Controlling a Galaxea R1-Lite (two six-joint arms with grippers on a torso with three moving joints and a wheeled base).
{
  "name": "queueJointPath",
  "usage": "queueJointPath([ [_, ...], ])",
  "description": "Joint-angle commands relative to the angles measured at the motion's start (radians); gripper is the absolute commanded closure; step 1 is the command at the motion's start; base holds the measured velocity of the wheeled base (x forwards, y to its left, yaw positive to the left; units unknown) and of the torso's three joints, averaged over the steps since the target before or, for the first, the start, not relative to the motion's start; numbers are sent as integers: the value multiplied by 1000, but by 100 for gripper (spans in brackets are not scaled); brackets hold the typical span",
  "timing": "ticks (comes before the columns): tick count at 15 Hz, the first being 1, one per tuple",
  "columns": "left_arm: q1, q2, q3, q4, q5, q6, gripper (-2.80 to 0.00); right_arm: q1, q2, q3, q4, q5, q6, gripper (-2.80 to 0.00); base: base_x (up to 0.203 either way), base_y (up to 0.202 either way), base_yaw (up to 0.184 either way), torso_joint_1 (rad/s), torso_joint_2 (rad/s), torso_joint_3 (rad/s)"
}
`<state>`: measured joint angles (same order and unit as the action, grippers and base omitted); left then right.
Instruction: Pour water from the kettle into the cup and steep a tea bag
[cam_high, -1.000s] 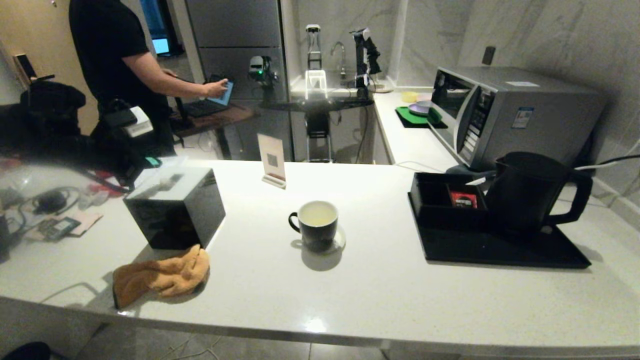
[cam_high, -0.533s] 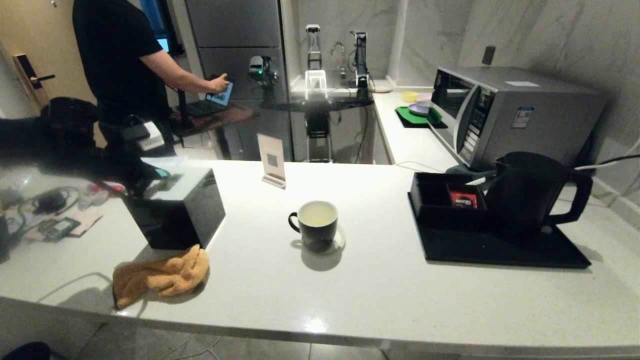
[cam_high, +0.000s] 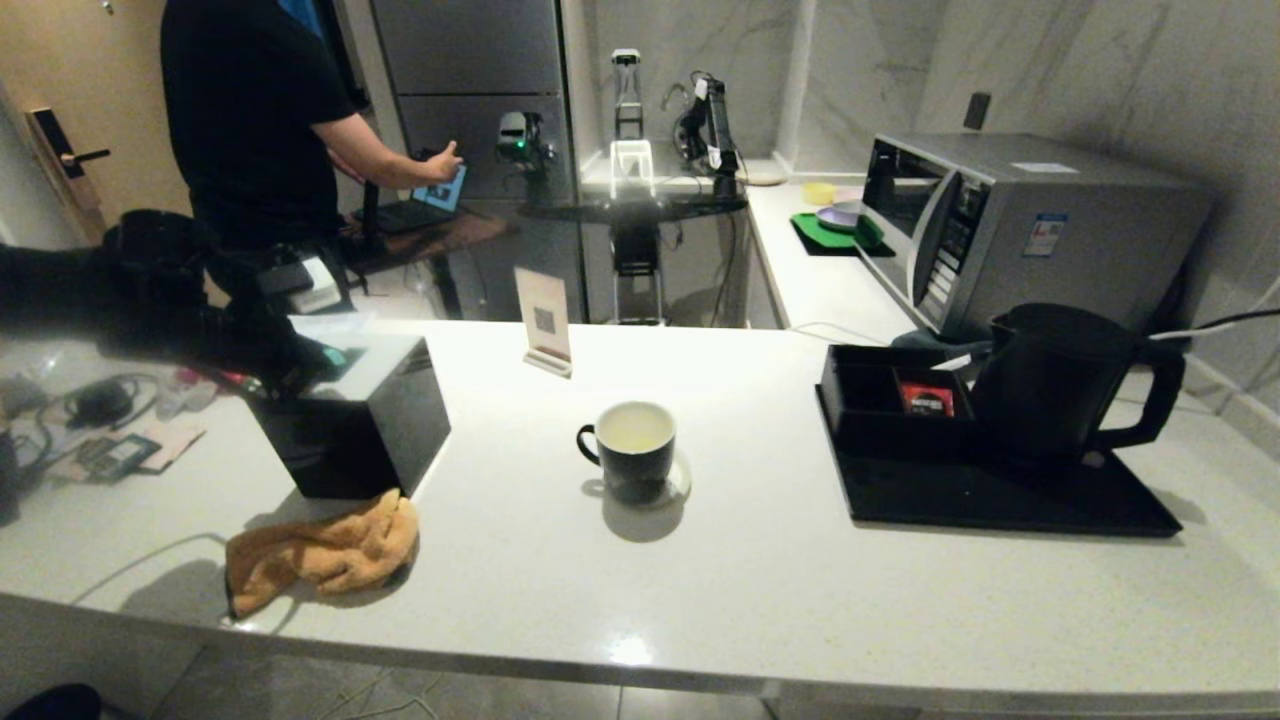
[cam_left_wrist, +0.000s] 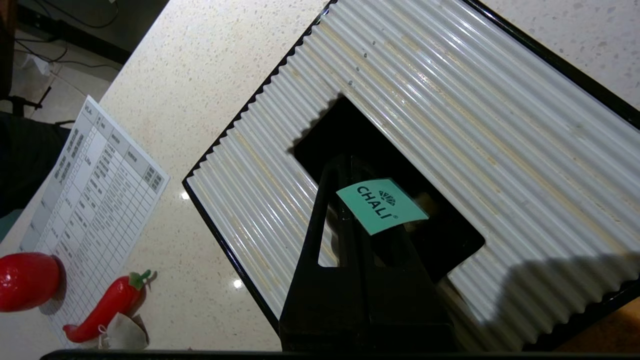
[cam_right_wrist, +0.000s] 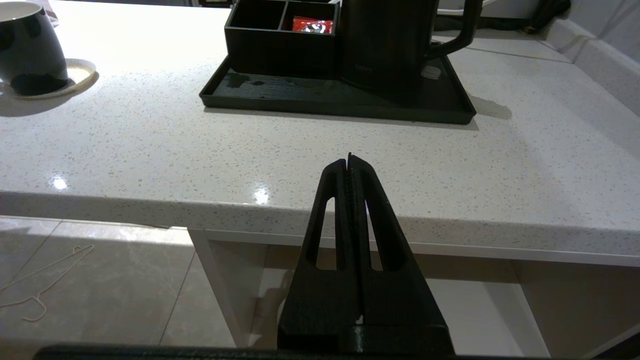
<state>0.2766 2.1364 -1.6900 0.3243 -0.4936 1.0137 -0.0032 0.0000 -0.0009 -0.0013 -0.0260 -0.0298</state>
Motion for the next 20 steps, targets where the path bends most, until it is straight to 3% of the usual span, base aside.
queueJointPath([
  [1,1,2,0,2,-2,9,0,0,0,-1,0,0,-1,0,0,0,0,0,0,0],
  [8,1,-64,-62,5,-5,-14,0,0,0,0,0,0,-1,0,0,0,0,0,0,0],
  [20,6,-167,-54,3,-29,-61,0,0,0,-1,0,-2,-1,0,0,0,0,0,0,0],
])
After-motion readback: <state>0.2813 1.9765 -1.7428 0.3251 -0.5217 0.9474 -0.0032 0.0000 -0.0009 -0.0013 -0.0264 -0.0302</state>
